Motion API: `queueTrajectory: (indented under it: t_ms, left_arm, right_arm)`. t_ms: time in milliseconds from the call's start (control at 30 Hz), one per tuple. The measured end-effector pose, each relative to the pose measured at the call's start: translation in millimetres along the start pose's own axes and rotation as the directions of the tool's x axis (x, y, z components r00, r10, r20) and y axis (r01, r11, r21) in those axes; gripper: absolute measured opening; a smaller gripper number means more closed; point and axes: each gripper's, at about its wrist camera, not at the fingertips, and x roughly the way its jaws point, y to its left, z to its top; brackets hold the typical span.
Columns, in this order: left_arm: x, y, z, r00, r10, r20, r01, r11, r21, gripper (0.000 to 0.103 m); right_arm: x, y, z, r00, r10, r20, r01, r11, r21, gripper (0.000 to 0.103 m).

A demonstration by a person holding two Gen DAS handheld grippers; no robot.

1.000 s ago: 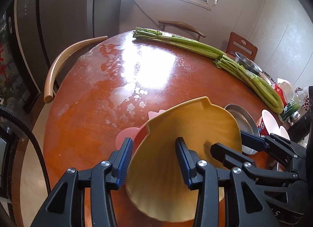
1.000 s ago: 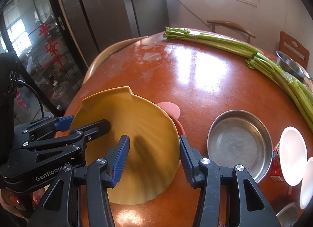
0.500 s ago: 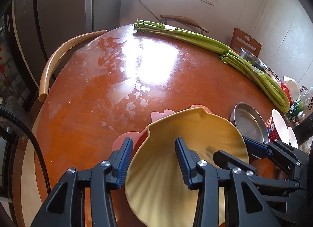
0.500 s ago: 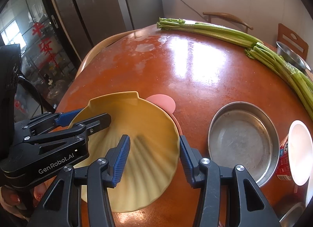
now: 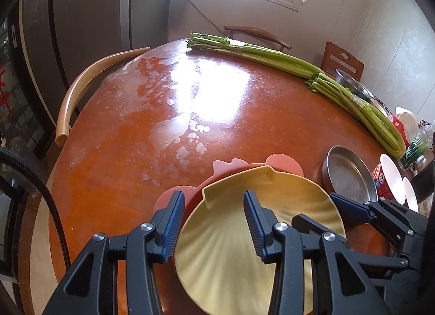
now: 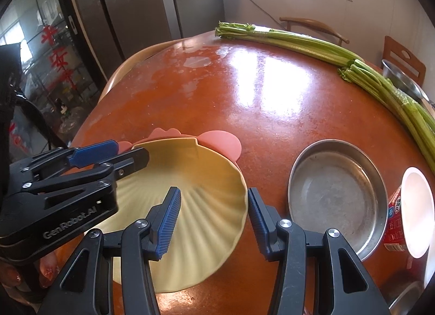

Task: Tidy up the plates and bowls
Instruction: 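Lower the yellow plate into the pink plate and open the left tool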

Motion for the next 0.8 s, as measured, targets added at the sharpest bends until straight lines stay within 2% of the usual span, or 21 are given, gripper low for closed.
queueTrajectory:
  t_ms: [200, 300, 367, 467, 567, 800]
  left_arm:
    - [-20, 11, -7, 0.999, 0.009, 0.033, -0.008, 1.000, -0.025, 0.045]
    - [-22, 20, -14, 0.999, 0.036, 0.018, -0.035, 0.999, -0.042, 0.047]
    - [-19, 24, -17, 1.000, 0.013, -0.004, -0.013, 0.998, -0.057, 0.047]
    - [-12, 24, -22, 0.999, 0.020, -0.027, -0.021, 0.999, -0.047, 0.048]
    - [-5, 25, -24, 0.999, -0.019, -0.051, 0.016, 0.998, -0.057, 0.048]
    - [-2, 10, -25, 0.998, -0.029, -0.049, 0.028, 1.000, -0.014, 0.048]
  right_arm:
    - [3, 0, -2, 1.000, 0.000, -0.006, 0.000, 1.000, 0.004, 0.053]
    - [7, -1, -4, 1.000, 0.010, -0.019, -0.010, 1.000, 0.013, 0.053]
    - [8, -2, -5, 1.000, 0.015, -0.019, -0.015, 1.000, 0.019, 0.053]
    - [7, -3, -6, 1.000, 0.018, -0.018, -0.018, 1.000, 0.020, 0.053]
    - [6, -4, -6, 1.000, 0.024, -0.017, -0.024, 0.999, 0.026, 0.053]
    - [-7, -16, -8, 0.998, 0.054, 0.010, -0.055, 0.997, 0.061, 0.053]
